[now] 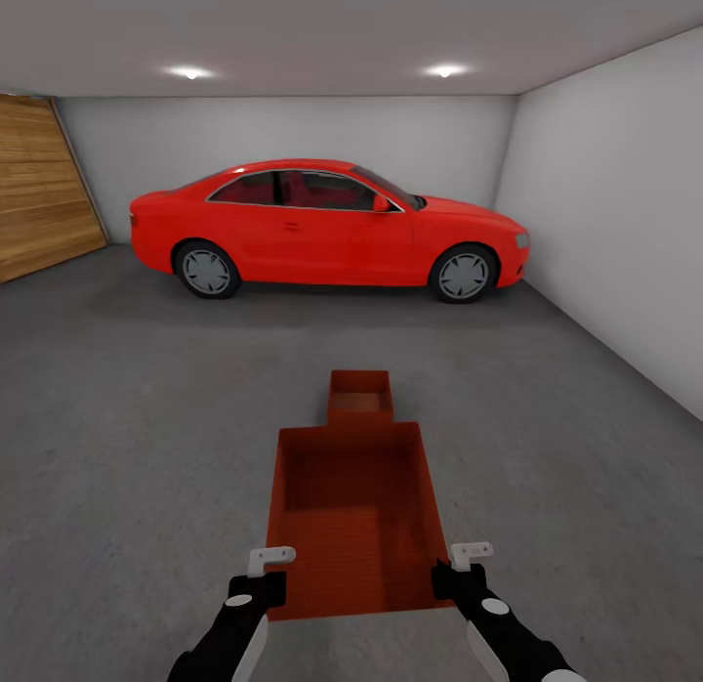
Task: Move the two storage containers from the living room to the garage. In the garage, place one container on the floor and stack the other container on top of it (either order is fine).
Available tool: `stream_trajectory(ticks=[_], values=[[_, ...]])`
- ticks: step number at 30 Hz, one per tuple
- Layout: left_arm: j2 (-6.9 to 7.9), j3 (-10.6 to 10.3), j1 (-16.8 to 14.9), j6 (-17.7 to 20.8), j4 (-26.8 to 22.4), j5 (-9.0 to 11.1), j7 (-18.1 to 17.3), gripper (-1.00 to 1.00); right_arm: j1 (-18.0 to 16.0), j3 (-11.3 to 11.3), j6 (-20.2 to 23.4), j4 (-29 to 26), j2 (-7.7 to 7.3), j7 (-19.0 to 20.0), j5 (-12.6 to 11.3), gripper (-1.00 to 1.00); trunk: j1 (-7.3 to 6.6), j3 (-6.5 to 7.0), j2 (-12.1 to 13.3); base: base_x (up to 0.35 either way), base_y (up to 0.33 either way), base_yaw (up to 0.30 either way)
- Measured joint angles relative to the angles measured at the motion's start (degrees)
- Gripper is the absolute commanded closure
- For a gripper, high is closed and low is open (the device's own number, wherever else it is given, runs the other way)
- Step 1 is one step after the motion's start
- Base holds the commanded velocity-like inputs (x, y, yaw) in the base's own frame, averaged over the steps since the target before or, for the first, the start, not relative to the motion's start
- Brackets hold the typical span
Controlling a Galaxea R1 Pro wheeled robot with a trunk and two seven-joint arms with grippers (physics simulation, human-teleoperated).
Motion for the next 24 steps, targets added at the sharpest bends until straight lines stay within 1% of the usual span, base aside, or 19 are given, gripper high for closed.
stream_trajectory(ticks=[20, 24], values=[[0.00, 0.00, 0.00, -0.09, 0.09, 0.00, 0.00, 1.00, 0.00, 0.02, 0.00, 0.00, -0.01, 0.00, 0.01, 1.00, 0.00, 0.00, 0.00, 0.000, 0.000, 0.000], [-0.01, 0.01, 0.00, -0.01, 0.02, 0.00, 0.01, 1.00, 0.00, 0.01, 0.00, 0.00, -0.01, 0.00, 0.00, 1.00, 0.01, 0.00, 0.00, -0.056, 0.111, 0.000]])
